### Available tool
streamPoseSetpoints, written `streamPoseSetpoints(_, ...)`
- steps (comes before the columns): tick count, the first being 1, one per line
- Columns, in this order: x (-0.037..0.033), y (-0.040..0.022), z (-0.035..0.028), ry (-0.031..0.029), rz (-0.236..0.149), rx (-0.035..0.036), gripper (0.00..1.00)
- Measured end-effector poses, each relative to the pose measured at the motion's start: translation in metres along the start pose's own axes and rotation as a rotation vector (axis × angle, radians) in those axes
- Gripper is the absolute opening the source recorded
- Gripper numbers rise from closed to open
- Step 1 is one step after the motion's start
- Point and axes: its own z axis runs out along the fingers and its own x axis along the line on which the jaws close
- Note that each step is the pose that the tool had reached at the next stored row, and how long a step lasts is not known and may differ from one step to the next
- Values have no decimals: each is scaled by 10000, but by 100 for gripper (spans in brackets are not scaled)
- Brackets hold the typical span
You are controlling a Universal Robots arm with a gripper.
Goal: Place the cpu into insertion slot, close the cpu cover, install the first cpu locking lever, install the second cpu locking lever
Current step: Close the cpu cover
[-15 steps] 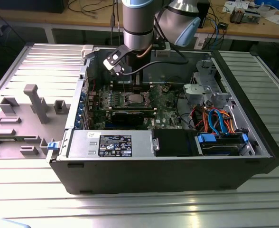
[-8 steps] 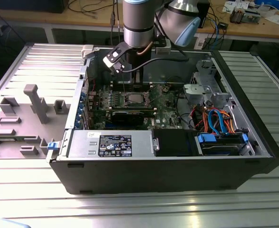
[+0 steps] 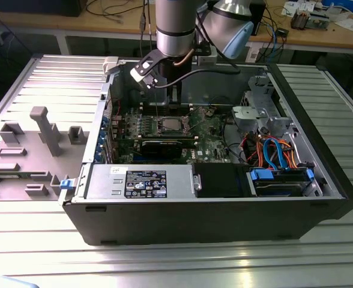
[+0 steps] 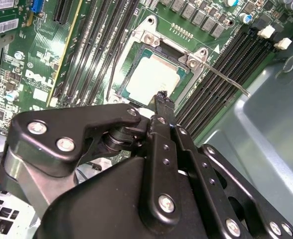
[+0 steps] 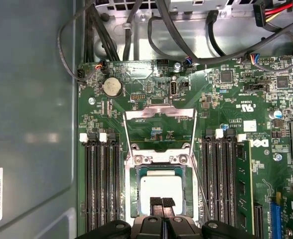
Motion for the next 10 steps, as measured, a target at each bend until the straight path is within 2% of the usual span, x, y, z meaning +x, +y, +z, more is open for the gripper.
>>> streamPoseSetpoints(10,4,4,-103,-20,-1,0,11)
